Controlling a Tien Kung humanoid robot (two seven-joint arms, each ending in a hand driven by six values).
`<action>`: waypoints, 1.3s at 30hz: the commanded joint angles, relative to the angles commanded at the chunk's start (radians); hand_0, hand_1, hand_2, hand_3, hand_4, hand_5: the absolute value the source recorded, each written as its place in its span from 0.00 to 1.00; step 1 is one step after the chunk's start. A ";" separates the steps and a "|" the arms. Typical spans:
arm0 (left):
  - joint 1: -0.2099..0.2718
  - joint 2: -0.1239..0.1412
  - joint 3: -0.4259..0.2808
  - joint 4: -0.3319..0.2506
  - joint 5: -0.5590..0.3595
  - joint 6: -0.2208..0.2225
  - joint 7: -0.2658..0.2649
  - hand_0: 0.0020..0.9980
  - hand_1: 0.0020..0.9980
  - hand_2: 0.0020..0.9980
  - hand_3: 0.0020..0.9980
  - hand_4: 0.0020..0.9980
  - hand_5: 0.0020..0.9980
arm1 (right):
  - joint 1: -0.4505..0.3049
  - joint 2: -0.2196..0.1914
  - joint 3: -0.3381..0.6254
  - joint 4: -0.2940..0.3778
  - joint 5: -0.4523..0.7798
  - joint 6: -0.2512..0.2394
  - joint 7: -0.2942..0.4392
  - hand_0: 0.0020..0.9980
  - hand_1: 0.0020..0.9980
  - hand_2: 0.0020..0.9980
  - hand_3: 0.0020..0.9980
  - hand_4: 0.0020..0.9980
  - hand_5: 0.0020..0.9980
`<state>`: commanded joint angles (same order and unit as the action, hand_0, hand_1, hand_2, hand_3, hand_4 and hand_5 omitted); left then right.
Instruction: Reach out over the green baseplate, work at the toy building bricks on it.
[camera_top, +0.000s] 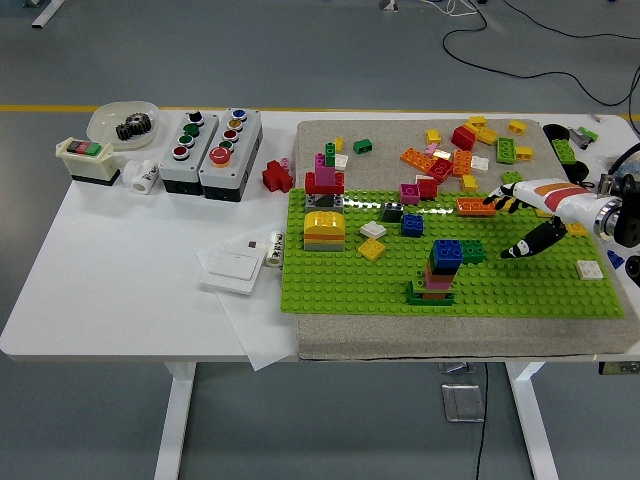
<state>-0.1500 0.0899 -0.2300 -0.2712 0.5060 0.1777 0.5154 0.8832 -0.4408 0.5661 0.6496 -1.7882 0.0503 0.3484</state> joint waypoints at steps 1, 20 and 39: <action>-0.001 0.000 -0.001 0.000 0.002 0.000 0.001 0.40 0.54 0.65 0.80 0.85 0.93 | -0.004 0.005 0.000 -0.008 0.017 -0.008 0.003 0.63 0.62 0.69 0.76 1.00 0.29; -0.009 0.000 0.000 -0.002 0.008 0.003 -0.001 0.41 0.55 0.65 0.80 0.84 0.92 | -0.039 0.064 -0.027 -0.038 0.120 -0.071 0.035 0.55 0.58 0.66 0.73 1.00 0.32; -0.013 -0.001 -0.005 -0.004 0.017 0.004 0.002 0.41 0.54 0.65 0.80 0.84 0.92 | -0.059 0.111 -0.042 -0.088 0.181 -0.117 0.057 0.49 0.55 0.62 0.65 1.00 0.31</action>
<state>-0.1631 0.0889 -0.2347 -0.2753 0.5226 0.1820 0.5176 0.8241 -0.3296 0.5243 0.5615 -1.6076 -0.0665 0.4053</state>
